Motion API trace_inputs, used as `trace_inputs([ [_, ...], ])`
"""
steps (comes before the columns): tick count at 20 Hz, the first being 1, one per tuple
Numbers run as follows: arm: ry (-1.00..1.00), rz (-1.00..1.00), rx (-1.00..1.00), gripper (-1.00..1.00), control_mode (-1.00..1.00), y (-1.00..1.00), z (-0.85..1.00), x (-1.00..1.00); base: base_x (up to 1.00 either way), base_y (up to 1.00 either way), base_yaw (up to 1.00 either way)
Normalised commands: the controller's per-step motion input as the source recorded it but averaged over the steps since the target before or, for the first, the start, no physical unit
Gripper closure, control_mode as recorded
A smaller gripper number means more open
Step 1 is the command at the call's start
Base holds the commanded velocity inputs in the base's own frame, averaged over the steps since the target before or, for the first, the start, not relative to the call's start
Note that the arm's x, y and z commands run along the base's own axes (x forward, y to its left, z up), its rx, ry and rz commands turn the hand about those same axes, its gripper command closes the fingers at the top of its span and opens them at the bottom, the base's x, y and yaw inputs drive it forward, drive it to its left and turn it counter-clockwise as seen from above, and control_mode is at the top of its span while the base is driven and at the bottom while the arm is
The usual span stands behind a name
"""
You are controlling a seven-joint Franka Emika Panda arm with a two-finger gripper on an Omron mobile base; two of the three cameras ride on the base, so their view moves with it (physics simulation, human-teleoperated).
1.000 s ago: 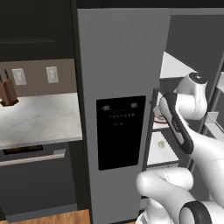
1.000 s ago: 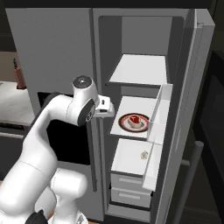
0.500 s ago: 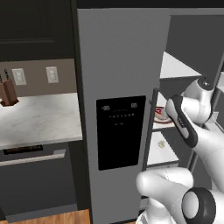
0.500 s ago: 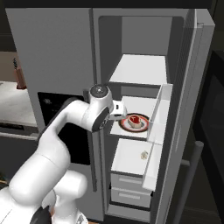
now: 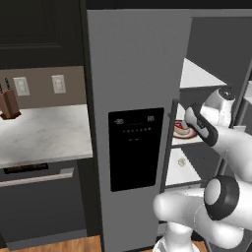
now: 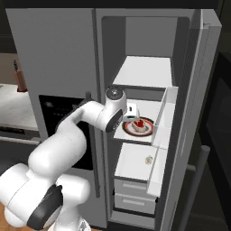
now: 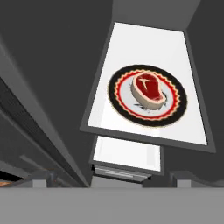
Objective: Transport the steak from the fridge to the microwave and turn on the microwave.
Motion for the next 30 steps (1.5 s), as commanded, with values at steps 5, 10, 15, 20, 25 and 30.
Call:
trace_inputs([
  [5, 0.06, 0.00, 0.00, -1.00, -1.00, -0.22, -0.35, 0.40, 0.00, 0.00, 0.00],
  [10, 0.01, 0.00, 0.00, -1.00, -1.00, -0.28, -0.36, 0.33, 0.00, 0.00, 0.00],
  [15, 0.00, 0.00, 0.00, -1.00, -1.00, -0.30, -0.28, 0.29, 0.00, 0.00, 0.00],
  [20, 0.00, 0.00, 0.00, -1.00, -1.00, -0.22, -0.22, 0.36, 0.00, 0.00, 0.00],
  [25, 0.00, 0.01, 0.00, -1.00, -1.00, -0.13, -0.16, 0.35, 0.00, 0.00, 0.00],
  [30, 0.01, 0.09, 0.00, -1.00, -1.00, -0.02, -0.11, 0.24, 0.00, 0.00, 0.00],
])
